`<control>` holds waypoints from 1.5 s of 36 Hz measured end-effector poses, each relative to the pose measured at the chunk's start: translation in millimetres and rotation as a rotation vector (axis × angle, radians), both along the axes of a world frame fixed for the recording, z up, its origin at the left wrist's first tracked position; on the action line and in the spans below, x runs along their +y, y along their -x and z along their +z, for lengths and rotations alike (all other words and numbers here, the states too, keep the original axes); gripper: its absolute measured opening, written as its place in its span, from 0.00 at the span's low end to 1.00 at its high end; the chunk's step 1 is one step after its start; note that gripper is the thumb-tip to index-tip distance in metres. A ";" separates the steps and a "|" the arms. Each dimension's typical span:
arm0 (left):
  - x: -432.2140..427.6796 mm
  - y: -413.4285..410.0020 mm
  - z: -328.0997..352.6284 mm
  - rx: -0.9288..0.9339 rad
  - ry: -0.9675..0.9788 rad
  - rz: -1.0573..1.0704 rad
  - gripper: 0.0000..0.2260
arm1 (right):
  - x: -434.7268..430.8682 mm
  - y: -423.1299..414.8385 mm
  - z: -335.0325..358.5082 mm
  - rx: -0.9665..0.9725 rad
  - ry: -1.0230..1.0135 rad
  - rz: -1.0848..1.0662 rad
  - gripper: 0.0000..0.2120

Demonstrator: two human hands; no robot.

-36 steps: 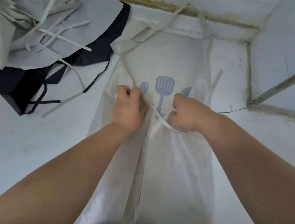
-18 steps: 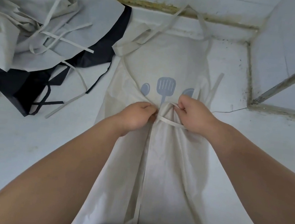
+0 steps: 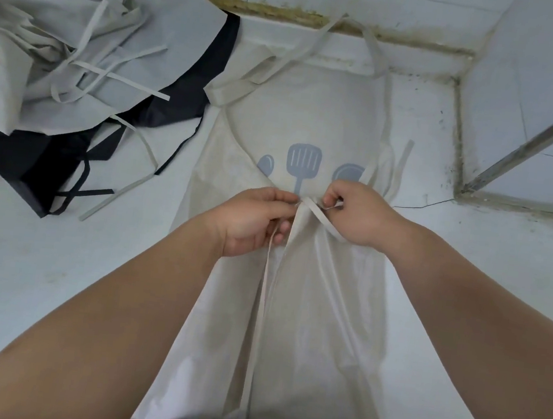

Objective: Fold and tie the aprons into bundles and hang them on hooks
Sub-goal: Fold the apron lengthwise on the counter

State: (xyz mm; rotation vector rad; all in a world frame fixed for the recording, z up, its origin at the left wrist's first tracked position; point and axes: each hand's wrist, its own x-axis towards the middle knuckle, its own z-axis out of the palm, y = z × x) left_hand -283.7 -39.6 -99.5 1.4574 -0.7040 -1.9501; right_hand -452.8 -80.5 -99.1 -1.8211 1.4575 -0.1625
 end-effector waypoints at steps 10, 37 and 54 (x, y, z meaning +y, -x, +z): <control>-14.5 -53.2 23.9 -0.942 0.340 0.263 0.02 | 1.9 -13.9 7.9 0.300 0.019 0.098 0.08; 15.0 -38.7 -10.1 -1.424 0.284 -0.809 0.27 | 4.7 12.4 12.8 0.552 0.191 -0.125 0.11; 23.7 -2.2 -9.4 -0.970 0.299 -0.254 0.24 | 6.9 -7.5 15.3 0.295 0.027 0.107 0.33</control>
